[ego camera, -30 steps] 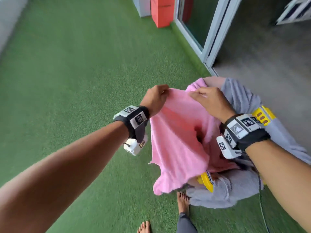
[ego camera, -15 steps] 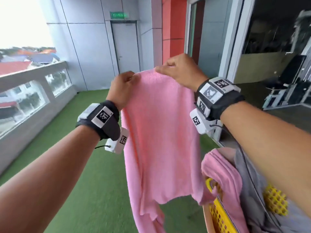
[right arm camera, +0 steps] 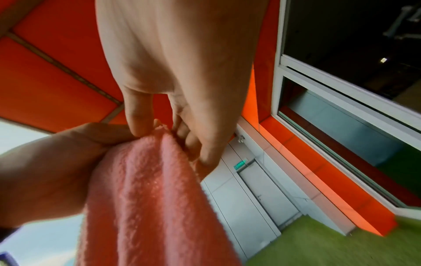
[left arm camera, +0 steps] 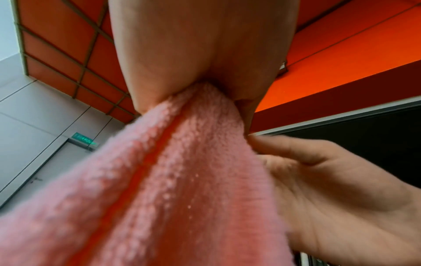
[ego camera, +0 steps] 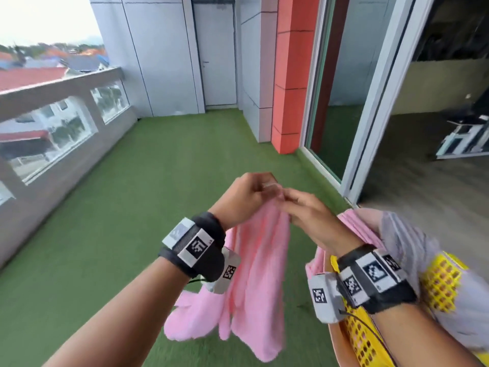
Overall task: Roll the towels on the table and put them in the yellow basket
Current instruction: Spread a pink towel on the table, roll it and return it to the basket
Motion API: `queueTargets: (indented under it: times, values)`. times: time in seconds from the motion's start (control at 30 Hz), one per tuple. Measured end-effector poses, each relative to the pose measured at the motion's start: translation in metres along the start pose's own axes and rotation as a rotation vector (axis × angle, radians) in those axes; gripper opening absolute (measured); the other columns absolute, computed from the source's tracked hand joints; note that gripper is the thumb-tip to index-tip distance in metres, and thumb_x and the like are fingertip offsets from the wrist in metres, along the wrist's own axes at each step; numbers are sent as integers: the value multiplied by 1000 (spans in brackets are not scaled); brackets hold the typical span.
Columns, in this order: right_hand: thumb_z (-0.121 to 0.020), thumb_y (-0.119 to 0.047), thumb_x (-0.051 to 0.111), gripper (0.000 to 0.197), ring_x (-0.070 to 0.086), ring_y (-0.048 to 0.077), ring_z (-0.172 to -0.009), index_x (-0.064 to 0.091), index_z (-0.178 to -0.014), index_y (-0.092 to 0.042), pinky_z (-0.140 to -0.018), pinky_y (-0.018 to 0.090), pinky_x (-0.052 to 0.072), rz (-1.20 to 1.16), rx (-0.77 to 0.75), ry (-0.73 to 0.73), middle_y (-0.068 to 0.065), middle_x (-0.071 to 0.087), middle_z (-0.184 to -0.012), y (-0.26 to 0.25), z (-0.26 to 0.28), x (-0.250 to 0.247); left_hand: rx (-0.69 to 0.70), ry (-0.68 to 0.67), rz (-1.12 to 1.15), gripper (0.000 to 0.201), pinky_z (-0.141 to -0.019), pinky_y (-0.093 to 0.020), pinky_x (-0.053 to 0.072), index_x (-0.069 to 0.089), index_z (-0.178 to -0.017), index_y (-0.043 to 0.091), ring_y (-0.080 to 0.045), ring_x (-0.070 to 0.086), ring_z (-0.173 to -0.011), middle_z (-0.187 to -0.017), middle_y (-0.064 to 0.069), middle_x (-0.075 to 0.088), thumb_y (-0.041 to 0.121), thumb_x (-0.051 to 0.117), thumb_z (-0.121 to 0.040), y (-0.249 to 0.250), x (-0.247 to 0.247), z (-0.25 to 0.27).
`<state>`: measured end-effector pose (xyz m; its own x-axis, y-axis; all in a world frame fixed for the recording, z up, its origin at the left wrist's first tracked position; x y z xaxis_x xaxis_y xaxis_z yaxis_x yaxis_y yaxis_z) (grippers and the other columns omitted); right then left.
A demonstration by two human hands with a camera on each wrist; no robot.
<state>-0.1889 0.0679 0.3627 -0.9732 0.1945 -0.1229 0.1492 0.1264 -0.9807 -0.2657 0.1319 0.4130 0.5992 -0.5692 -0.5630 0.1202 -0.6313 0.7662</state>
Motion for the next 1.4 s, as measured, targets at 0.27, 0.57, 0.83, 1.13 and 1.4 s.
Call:
queueTargets:
  times: [0.27,0.57,0.83,1.13,1.4]
  values:
    - [-91,-32,64,40,39,17,-74,60,-77,5,-74,34,30,156,-66,107,5,44,-73,3,12,-22,-194,6,233,38,-47,-26,23,50,-66,10,-14,33,-52,-59,0,39,30,55,-97,-45,33,45]
    - [-92,-34,65,26,62,15,-85,68,-93,-8,-76,24,47,-22,163,-38,6,67,-88,53,42,19,-184,11,357,48,-52,-44,27,48,-71,-11,-23,34,-61,-67,-11,43,30,60,-94,-58,25,67]
    - [-91,-24,65,24,46,17,-67,68,-73,-9,-66,29,34,38,1,191,7,50,-67,18,43,-34,-206,-133,458,71,-59,-50,33,46,-82,-16,-26,42,-67,-76,-14,49,53,56,-91,-62,68,79]
    - [-84,-52,68,58,43,14,-74,61,-82,5,-67,35,32,96,67,4,2,50,-76,49,56,11,-160,-87,430,42,-58,-38,26,50,-75,-6,-21,36,-65,-71,-10,43,31,55,-95,-41,67,62]
    - [-84,-38,71,38,39,20,-75,57,-80,-3,-68,33,30,-214,-17,268,11,42,-81,13,52,-48,-185,-110,488,36,-62,-35,32,52,-82,1,-20,39,-72,-78,-7,44,32,50,-99,-47,65,67]
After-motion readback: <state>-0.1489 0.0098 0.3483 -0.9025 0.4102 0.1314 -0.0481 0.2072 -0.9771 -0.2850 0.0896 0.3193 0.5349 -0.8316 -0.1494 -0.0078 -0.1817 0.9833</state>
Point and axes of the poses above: each hand's wrist, its own z-axis away from the middle knuckle, its own x-axis out of the palm, y = z × x, the point moved 10 cm from there along -z, towards the middle knuckle
